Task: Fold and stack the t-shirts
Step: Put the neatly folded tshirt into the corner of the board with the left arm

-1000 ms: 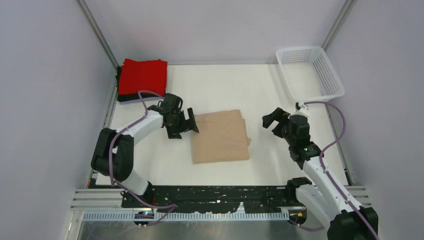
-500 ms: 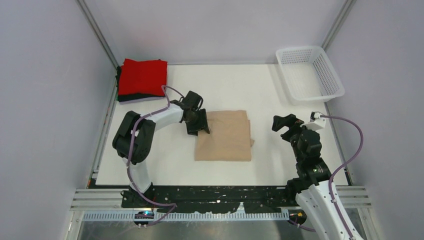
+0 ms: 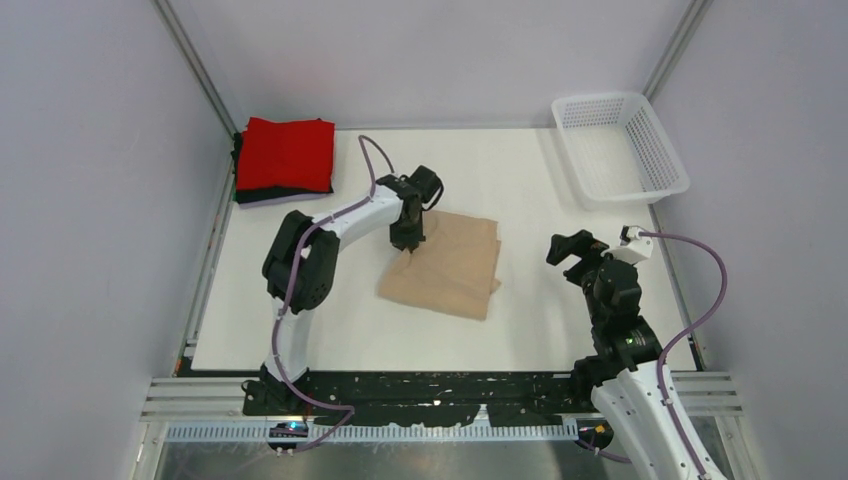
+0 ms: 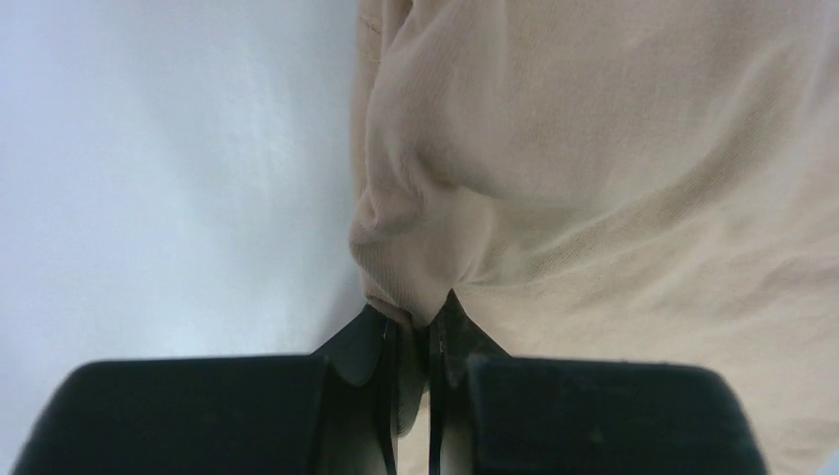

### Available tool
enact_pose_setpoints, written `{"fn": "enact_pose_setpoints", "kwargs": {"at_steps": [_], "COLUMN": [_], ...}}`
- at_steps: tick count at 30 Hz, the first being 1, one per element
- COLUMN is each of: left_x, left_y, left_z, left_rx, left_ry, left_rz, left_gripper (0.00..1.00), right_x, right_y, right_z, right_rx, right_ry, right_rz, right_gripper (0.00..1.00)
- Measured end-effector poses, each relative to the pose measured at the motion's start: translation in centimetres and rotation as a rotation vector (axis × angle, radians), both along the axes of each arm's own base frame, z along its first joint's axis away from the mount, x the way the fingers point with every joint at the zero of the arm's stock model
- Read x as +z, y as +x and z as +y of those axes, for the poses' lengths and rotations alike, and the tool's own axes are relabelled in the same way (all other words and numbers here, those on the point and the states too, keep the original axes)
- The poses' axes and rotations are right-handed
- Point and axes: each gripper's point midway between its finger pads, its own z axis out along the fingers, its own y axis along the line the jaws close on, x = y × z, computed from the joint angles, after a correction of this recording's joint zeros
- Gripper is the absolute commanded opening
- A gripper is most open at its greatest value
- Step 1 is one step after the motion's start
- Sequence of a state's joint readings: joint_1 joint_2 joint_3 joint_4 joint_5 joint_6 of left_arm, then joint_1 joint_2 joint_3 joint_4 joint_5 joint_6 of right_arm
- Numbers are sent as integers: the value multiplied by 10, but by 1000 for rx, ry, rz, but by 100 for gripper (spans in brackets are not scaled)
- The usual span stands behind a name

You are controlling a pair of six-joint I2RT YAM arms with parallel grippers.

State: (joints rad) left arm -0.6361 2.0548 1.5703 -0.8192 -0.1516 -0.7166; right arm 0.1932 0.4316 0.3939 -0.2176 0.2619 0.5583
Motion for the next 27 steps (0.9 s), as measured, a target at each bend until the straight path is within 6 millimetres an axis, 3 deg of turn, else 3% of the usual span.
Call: {"fn": "enact_pose_setpoints", "kwargs": {"at_steps": [11,18,27], "left_x": [102,137,180], "left_y": [92,140,190], "left_z": [88,157,211], "left_rx": [7,10,8], "left_ry": [440,657,785], "left_rz": [-319,-388,-471], "left_gripper": [0,0,0], "right_x": [-6,-25,-45], "right_y": [1,6,11], "right_z": [-1,-2,-8], "right_rx": [-6,-12,-37], "right_ry": [-10,-32,-85], "right_rz": [25,102,177], "right_gripper": [95,95,95]}}
